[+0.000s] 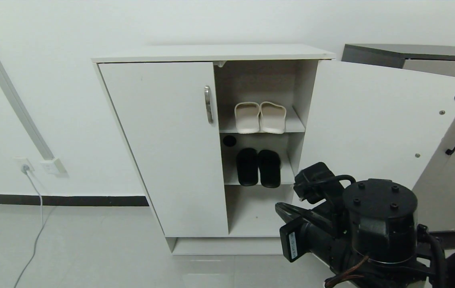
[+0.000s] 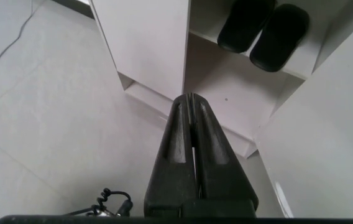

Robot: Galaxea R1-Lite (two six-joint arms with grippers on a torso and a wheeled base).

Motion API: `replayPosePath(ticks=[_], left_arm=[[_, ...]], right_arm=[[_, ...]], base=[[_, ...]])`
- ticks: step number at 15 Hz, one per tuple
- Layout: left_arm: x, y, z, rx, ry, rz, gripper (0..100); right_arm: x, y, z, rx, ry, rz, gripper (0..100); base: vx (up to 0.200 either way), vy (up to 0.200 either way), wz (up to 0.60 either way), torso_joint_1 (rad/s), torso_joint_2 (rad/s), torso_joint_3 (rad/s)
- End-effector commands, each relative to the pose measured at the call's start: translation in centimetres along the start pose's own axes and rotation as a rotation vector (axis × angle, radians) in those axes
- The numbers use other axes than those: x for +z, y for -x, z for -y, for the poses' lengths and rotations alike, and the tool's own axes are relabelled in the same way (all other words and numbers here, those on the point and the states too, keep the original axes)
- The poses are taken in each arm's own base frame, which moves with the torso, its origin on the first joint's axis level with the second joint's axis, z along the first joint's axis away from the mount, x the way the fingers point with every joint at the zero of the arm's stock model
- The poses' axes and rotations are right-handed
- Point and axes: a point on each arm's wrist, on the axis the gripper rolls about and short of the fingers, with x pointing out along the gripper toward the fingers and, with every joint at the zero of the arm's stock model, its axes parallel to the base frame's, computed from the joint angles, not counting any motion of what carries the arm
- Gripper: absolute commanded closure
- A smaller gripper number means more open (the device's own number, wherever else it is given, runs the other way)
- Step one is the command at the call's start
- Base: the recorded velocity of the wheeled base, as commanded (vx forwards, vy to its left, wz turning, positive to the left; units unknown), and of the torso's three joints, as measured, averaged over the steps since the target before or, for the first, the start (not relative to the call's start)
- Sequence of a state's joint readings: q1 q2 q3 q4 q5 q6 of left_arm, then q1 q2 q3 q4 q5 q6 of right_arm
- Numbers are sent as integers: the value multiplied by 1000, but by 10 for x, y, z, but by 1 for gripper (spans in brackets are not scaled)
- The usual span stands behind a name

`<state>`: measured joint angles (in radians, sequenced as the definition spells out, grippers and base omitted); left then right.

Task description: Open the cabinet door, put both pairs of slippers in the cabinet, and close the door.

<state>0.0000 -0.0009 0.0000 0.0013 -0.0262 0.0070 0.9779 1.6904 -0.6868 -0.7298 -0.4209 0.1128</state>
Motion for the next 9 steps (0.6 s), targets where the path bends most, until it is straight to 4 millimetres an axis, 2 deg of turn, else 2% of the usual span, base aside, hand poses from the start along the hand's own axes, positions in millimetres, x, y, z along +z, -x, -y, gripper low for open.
replayPosePath(ticks=[1,4,6,9], left_arm=[[0,0,0,0,1,-1,100],[0,0,0,-1,-4,-1,100],[0,0,0,0,-5,-1,100],[0,0,0,0,-5,-1,100]], right_arm=[[-1,0,0,-2,1,-3,100],[-1,2,1,0,0,-2,100],[-1,2,1,0,-2,-1,100],[-4,0,1,5,0,-13,100]], base=[[0,0,0,0,0,0],[0,0,0,4,-53,-56],[0,0,0,10,-156,-303],[0,0,0,43,-489,-365]])
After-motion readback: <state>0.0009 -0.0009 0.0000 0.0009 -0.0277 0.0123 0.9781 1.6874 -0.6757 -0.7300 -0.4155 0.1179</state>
